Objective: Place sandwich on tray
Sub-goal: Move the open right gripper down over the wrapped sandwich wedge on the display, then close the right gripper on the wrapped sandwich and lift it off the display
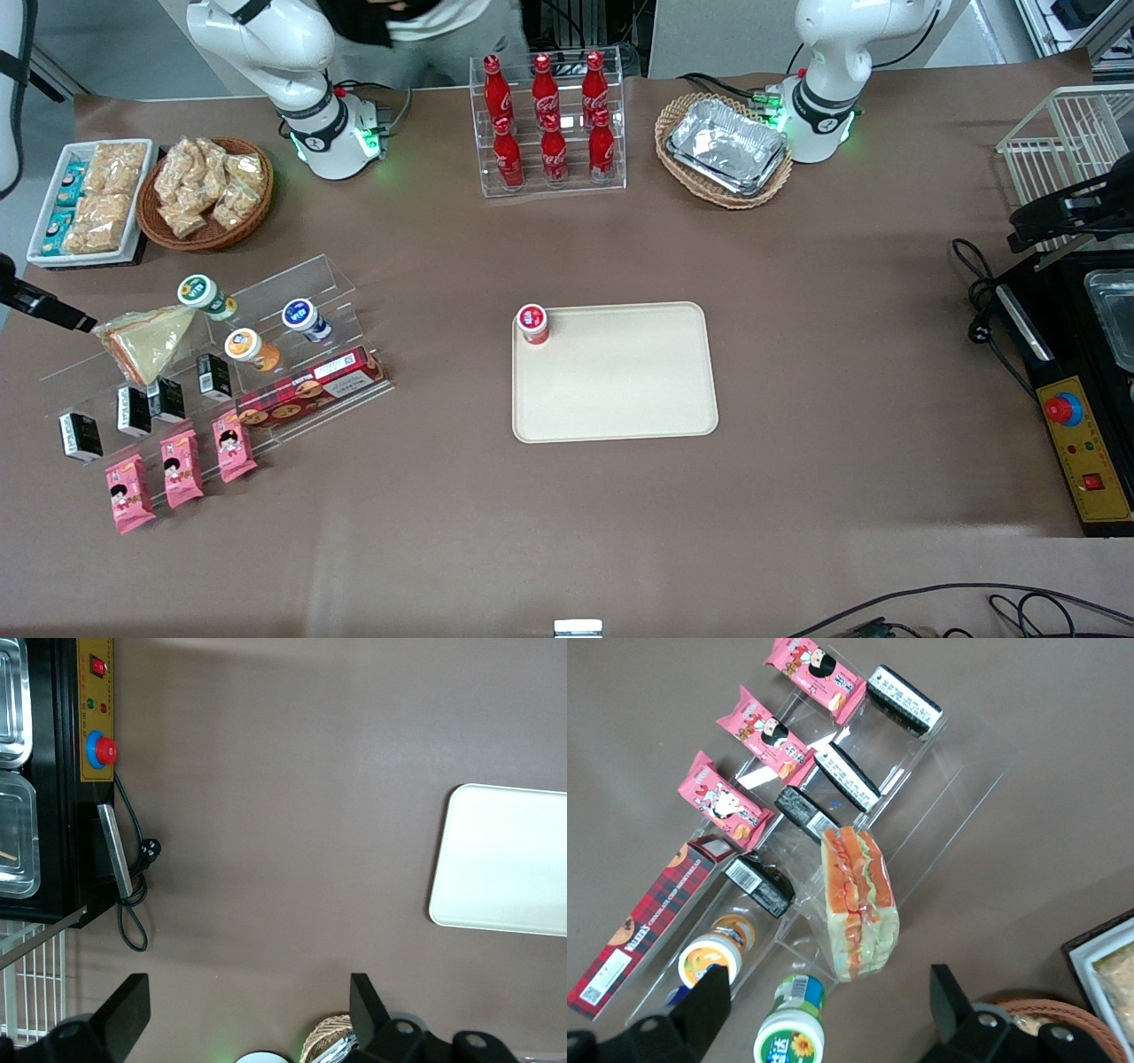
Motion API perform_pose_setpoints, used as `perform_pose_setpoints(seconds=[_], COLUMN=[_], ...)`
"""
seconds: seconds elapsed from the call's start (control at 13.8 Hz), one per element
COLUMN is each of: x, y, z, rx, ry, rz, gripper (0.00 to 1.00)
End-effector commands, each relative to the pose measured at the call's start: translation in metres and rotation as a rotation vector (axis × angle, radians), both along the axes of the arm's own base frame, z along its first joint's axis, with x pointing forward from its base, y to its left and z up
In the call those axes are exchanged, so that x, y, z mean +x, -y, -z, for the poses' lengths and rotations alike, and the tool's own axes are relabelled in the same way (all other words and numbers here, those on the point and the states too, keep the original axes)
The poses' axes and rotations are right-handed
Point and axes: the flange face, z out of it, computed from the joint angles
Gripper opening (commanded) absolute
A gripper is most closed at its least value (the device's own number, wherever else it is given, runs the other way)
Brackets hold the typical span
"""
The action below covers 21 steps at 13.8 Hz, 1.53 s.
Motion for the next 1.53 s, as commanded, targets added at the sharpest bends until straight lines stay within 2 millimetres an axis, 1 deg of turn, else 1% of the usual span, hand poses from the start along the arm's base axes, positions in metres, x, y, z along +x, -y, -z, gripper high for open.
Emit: perform_pose_setpoints(seconds=[0.0, 0.44, 0.58, 0.73, 0.87, 1.24, 1.38, 1.45], x=[-0.020, -0.031, -0.037, -0.042, -0.041, -0.033, -0.032, -0.031], y=[0.001, 0.001, 0.005, 0.004, 0.004, 0.006, 0.008, 0.008], z=[0.020, 0.063, 0.080, 0.096, 0.109, 0.126, 0.129, 0.132], rx=[0.025, 0.008, 0.001, -0.007, -0.011, -0.032, -0.034, -0.035], ry=[0.059, 0.095, 0.108, 0.120, 0.123, 0.133, 0.138, 0.139], rz=[0.041, 0.048, 0.058, 0.060, 0.055, 0.020, 0.015, 0.015], gripper=[1.00, 1.00, 1.00, 1.00, 1.00, 1.00, 0.95, 0.89])
